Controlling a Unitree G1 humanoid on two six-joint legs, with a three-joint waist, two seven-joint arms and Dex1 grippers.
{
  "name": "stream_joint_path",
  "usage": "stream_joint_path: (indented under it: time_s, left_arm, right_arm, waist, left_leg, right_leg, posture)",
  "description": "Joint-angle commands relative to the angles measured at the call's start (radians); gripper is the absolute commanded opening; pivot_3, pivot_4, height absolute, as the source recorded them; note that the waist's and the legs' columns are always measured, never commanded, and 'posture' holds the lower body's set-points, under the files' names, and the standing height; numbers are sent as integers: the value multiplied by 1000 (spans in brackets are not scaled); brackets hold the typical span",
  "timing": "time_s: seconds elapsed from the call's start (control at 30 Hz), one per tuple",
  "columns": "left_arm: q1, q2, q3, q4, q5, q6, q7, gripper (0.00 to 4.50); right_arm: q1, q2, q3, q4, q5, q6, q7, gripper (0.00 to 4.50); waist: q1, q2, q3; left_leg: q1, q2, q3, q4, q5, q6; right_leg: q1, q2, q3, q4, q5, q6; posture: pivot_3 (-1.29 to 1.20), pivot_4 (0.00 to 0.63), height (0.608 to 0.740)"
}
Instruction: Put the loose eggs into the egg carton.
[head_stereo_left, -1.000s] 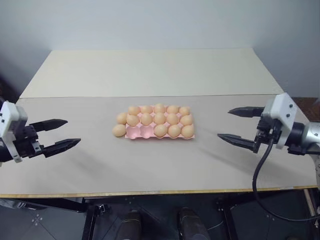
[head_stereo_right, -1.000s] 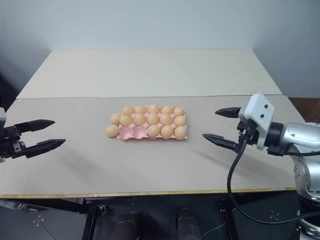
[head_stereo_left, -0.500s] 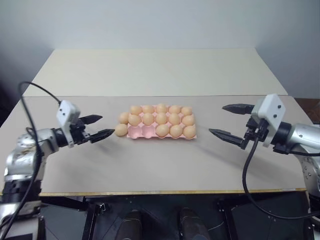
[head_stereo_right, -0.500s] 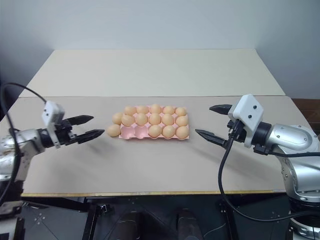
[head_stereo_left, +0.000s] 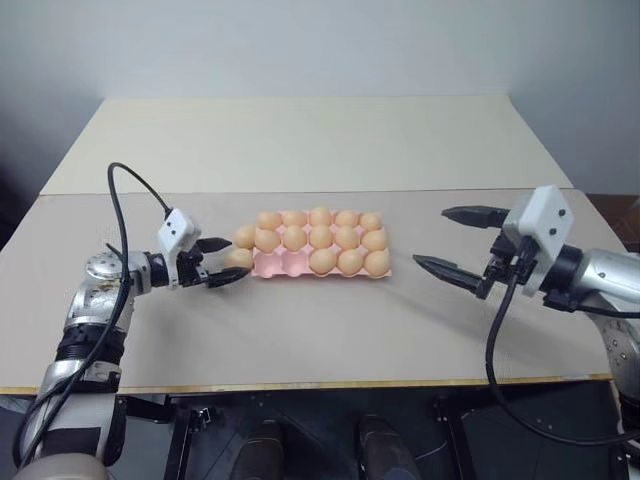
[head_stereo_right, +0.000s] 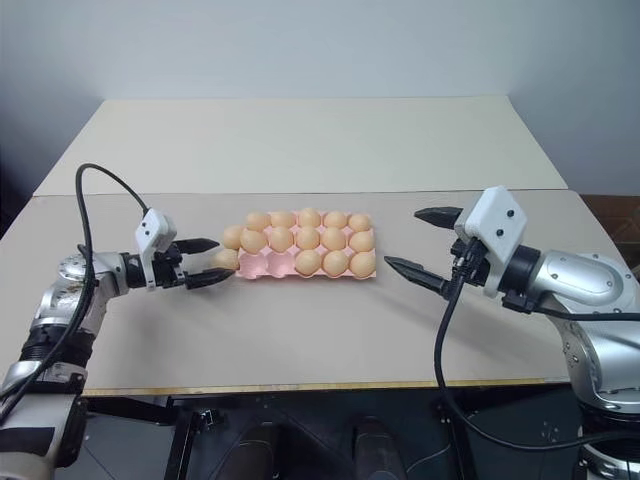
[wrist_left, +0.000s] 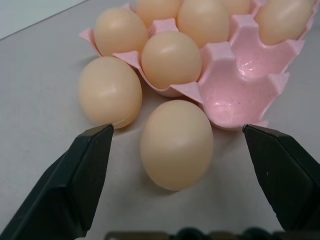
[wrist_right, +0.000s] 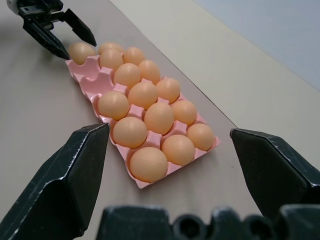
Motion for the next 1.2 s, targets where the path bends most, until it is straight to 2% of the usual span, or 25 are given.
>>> stream_joint_path:
  time_s: [0.03, 0.2, 0.3, 0.5, 0.8, 0.93, 1.07, 1.2]
  left_arm:
    - [-33, -11, -4, 37, 21, -39, -15, 4500]
    - [-69, -38, -14, 94, 48, -62, -22, 4500]
    - [-79, -47, -12, 108, 55, -69, -21, 3891]
    - [-61, -29, -2, 94, 70, -85, -31, 2051]
    - [27, 58, 54, -58, 12, -28, -85, 2051]
    - [55, 85, 105, -242, -90, 78, -106, 2051]
    - [56, 25, 94, -374, -130, 132, -43, 2051]
    - [18, -58, 46, -408, -126, 155, -2, 2051]
  right_arm:
    - [-1, -21, -49, -41, 33, 17, -21, 4470]
    - [5, -35, -54, -46, 48, 25, -31, 4470]
    - [-1, -34, -51, -49, 51, 30, -39, 4500]
    - [4, -36, -49, -53, 62, 31, -56, 4500]
    - [14, -39, -49, -64, 75, 34, -78, 4500]
    - [25, -41, -54, -77, 81, 38, -83, 4500]
    - [26, -39, -50, -85, 83, 40, -93, 4500]
    - [19, -42, -46, -81, 82, 40, -97, 4500]
  waist:
    - [1, 0, 0]
    - [1, 0, 0]
    - [0, 0, 0]
    - [0, 0, 0]
    - [-2, 0, 0]
    - [1, 0, 0]
    - [8, 0, 0]
    - [11, 0, 0]
  left_leg:
    - [0, 0, 0, 0, 0, 0]
    - [0, 0, 0, 0, 0, 0]
    - [-1, 0, 0, 0, 0, 0]
    - [-1, 0, 0, 0, 0, 0]
    - [0, 0, 0, 0, 0, 0]
    - [-1, 0, 0, 0, 0, 0]
    - [-1, 0, 0, 1, 0, 0]
    - [-1, 0, 0, 1, 0, 0]
  right_leg:
    - [0, 0, 0, 0, 0, 0]
    - [0, 0, 0, 0, 0, 0]
    - [0, 0, 0, 0, 0, 0]
    - [0, 0, 0, 0, 0, 0]
    - [0, 0, 0, 0, 0, 0]
    - [0, 0, 0, 1, 0, 0]
    - [0, -1, 0, 0, 0, 0]
    - [0, -1, 0, 0, 0, 1]
  posture:
    - [0, 150, 740]
    - [0, 150, 740]
    - [0, 150, 740]
    - [0, 150, 740]
    - [0, 150, 740]
    - [0, 150, 740]
    - [0, 150, 740]
    - [0, 150, 740]
